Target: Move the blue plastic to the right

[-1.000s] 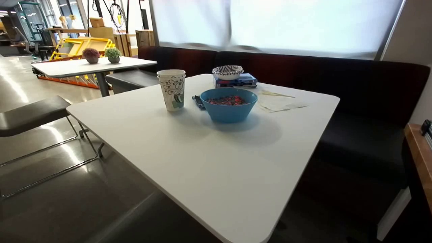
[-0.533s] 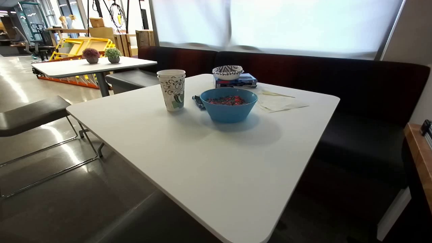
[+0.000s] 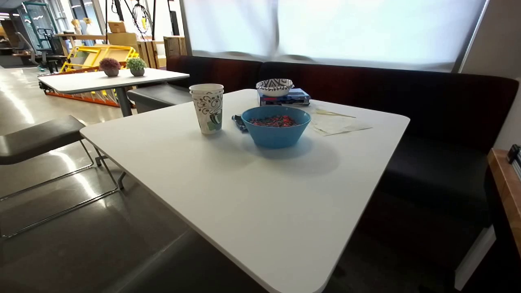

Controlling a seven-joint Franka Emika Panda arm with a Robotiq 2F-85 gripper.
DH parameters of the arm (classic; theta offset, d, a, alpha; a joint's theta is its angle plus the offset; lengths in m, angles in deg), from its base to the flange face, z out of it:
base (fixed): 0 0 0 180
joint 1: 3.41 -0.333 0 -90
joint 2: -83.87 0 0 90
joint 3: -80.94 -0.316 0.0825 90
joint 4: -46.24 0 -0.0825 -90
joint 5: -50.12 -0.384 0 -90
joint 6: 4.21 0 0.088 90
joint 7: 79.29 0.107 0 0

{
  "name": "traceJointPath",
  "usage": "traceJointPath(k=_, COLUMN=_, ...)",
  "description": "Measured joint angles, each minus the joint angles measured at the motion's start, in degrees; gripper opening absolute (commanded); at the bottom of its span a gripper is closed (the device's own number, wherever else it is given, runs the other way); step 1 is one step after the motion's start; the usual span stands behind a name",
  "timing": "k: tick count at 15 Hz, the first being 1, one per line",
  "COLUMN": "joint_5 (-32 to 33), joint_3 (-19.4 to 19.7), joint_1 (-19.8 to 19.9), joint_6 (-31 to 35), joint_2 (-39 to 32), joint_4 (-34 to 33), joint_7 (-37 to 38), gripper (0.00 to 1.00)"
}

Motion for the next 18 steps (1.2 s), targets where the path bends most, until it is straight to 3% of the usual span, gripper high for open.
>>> traceJointPath(k=10, joint_5=0.0, joint_3=7.5, joint_1=4.2, joint_6=2.1, joint_2=-7.1, joint_4=-6.4, joint_7=-3.0, gripper=1.00)
traceJointPath(k=18, joint_5=-0.3, joint_3=12.0, joint_1=4.6, joint_6=4.9, joint_2=-15.6, joint_4=-12.6, joint_7=-7.0, gripper=1.00)
